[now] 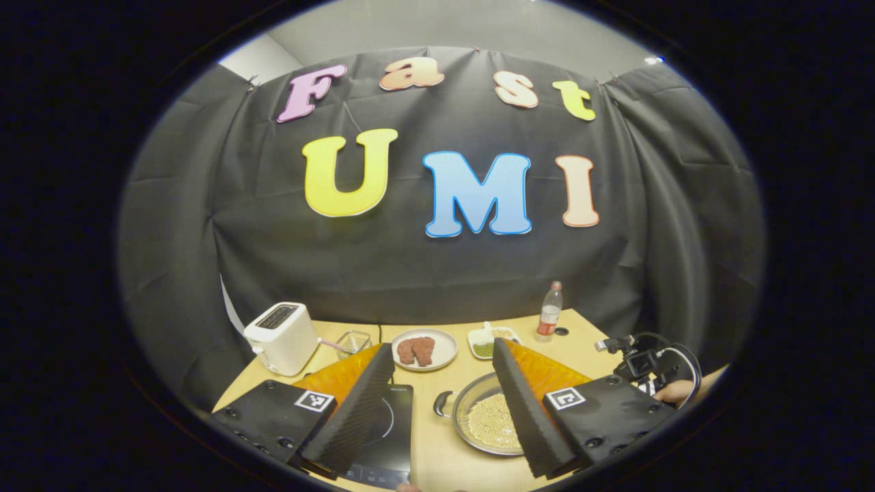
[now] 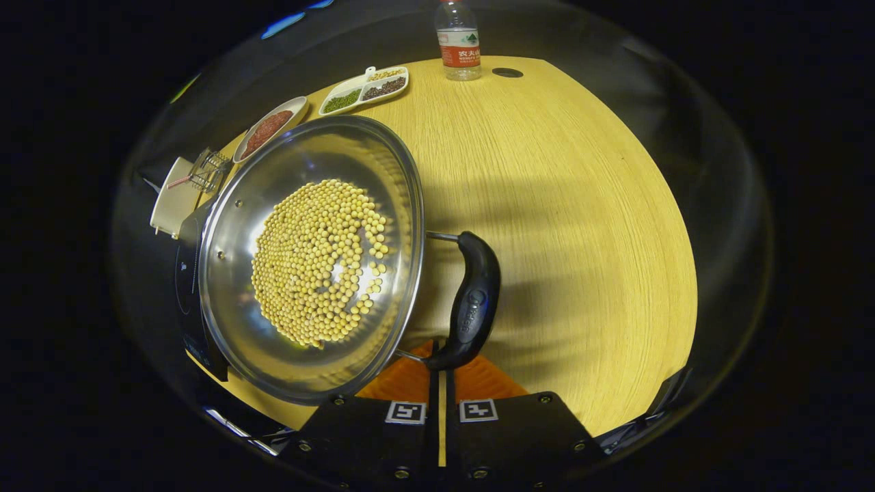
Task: First push the handle of the pot to place it horizontally, then grasp the pot with both hands and set it on the induction cooktop.
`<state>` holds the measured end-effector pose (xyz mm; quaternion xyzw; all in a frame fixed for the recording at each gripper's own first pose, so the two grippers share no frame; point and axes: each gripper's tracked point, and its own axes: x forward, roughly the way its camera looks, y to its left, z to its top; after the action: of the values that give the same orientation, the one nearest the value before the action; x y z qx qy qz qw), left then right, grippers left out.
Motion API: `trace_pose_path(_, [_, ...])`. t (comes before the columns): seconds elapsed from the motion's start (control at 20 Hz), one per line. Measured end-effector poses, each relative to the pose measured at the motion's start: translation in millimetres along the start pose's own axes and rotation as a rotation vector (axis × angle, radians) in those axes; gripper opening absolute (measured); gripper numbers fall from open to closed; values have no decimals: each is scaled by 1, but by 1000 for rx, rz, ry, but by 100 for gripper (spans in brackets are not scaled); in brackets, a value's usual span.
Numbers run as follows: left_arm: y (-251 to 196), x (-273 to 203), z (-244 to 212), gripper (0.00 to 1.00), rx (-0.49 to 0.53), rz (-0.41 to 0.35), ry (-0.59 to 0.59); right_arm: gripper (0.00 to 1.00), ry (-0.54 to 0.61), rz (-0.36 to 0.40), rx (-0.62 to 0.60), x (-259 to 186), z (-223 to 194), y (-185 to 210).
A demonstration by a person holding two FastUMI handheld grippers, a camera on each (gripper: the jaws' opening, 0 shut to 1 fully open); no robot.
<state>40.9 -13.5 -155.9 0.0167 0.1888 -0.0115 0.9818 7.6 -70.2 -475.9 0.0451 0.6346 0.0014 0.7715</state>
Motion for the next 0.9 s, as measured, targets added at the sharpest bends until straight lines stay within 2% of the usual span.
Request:
trace_pose_path(0.5, [-3, 8, -6, 99, 9, 27, 12, 4, 7, -18, -93, 16, 29, -8])
trace_pose_path(0.55, [-3, 10, -6, 96, 7, 30, 15, 4, 5, -17, -96, 16, 32, -9])
trace_pose_path(0.75, [-5, 16, -12, 99, -6, 38, 20, 4, -20, -9, -114, 9, 35, -7])
trace_pose_path(0.8, [-7, 17, -14, 94, -8, 40, 21, 0, -35, -2, -117, 5, 35, -6])
trace_pose_path(0.9, [-9, 22, -20, 97, -7, 38, 27, 11, -80, 16, -113, -4, 37, -7])
